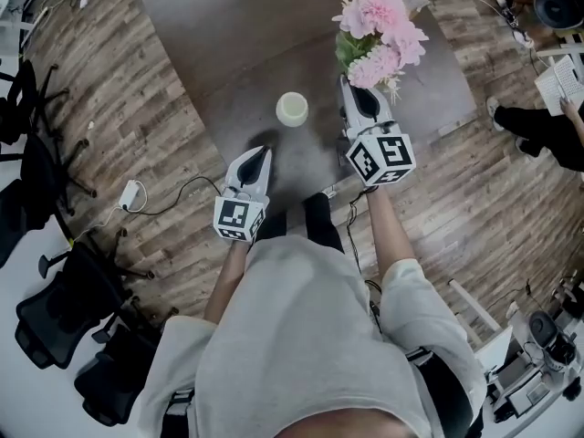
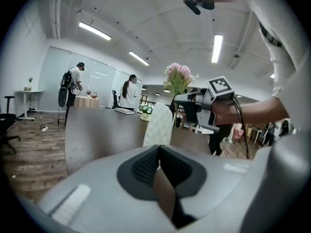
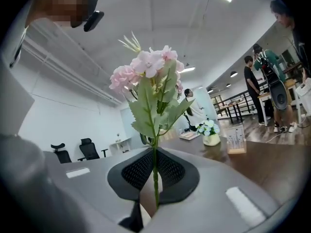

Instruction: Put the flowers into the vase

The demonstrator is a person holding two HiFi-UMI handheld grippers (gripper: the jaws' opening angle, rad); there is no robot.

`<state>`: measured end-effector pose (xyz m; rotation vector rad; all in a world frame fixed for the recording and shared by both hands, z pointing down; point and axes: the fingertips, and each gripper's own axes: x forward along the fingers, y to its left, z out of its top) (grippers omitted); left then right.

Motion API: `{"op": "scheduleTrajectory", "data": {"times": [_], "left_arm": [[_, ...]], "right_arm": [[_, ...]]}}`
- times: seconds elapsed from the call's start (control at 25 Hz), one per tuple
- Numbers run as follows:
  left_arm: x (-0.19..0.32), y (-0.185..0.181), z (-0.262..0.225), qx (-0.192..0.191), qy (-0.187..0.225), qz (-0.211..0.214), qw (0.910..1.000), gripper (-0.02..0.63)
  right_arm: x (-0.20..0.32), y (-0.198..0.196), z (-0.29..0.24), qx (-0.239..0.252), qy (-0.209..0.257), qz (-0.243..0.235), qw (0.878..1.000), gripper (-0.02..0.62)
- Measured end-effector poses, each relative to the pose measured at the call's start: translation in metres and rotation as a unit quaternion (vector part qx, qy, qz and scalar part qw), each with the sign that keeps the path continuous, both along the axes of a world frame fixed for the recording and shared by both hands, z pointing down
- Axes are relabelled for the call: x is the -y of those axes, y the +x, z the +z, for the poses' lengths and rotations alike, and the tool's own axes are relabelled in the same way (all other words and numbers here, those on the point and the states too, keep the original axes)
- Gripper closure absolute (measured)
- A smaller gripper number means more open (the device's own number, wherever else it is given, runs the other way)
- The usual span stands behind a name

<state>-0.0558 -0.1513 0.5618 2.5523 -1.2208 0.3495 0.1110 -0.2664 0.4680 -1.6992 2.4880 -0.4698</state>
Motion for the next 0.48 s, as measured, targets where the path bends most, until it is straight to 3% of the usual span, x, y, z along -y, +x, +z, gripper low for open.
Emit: {"op": "scheduleTrajectory", "data": {"times": [0.28, 0.48], "left_arm": [[-0.012, -0.018, -0.004, -0.004, 0.007, -0.017, 0.9998, 0.595], [-0.012, -0.025, -0.006, -0.003, 0.008, -0.027, 0.9996, 0.597]], "right_arm": [[-0.007, -0.06, -0.079, 0.021, 0.084, -0.068, 0.994, 0.577], [-0.007, -0.08, -0.074, 0.021, 0.084, -0.091, 0.992, 0.577]]}}
